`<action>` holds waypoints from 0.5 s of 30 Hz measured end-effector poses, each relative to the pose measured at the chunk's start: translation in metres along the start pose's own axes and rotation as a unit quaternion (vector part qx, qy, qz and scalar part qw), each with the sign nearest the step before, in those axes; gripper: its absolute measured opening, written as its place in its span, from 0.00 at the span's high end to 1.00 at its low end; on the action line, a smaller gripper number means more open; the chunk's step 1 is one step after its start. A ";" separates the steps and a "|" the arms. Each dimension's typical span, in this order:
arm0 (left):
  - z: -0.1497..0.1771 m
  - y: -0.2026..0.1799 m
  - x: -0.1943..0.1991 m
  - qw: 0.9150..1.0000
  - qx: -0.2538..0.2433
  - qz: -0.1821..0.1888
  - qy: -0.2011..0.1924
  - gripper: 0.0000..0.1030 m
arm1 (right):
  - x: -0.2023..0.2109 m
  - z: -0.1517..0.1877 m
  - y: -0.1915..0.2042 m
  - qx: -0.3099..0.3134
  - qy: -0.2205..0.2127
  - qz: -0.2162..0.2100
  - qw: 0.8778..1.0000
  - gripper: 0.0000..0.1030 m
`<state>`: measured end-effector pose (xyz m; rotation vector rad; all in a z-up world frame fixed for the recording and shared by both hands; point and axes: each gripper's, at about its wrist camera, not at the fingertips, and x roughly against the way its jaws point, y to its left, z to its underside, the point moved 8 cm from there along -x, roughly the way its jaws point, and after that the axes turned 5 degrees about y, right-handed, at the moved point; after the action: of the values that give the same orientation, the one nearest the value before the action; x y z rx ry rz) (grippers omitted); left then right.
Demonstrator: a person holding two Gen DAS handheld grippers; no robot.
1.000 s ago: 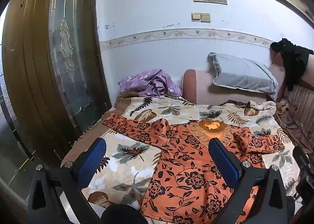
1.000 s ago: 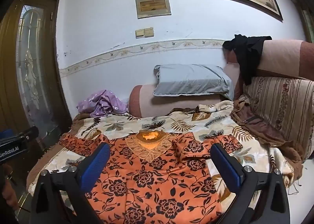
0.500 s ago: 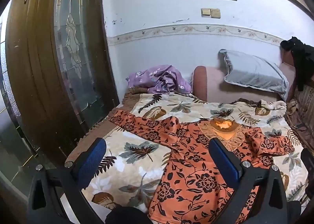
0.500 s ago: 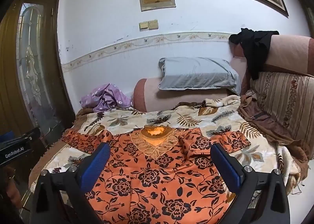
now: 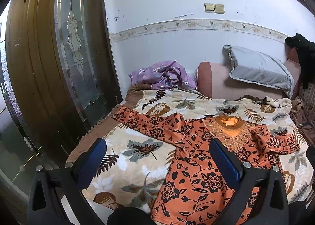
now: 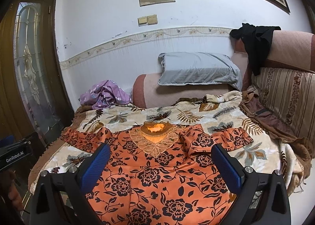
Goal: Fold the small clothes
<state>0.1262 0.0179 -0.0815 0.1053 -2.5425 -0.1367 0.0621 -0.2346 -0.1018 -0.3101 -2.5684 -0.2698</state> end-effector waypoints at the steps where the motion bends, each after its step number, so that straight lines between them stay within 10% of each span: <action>1: 0.001 0.000 -0.001 1.000 -0.001 -0.001 0.001 0.00 | -0.001 0.001 0.000 0.000 0.001 0.000 1.000 0.00; 15: 0.001 0.001 -0.015 1.000 -0.005 -0.008 0.015 0.00 | -0.015 0.001 -0.003 -0.005 0.012 -0.003 1.000 0.00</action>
<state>0.1381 0.0209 -0.0908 0.1233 -2.5105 -0.1533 0.0735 -0.2401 -0.1108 -0.3017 -2.5459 -0.2862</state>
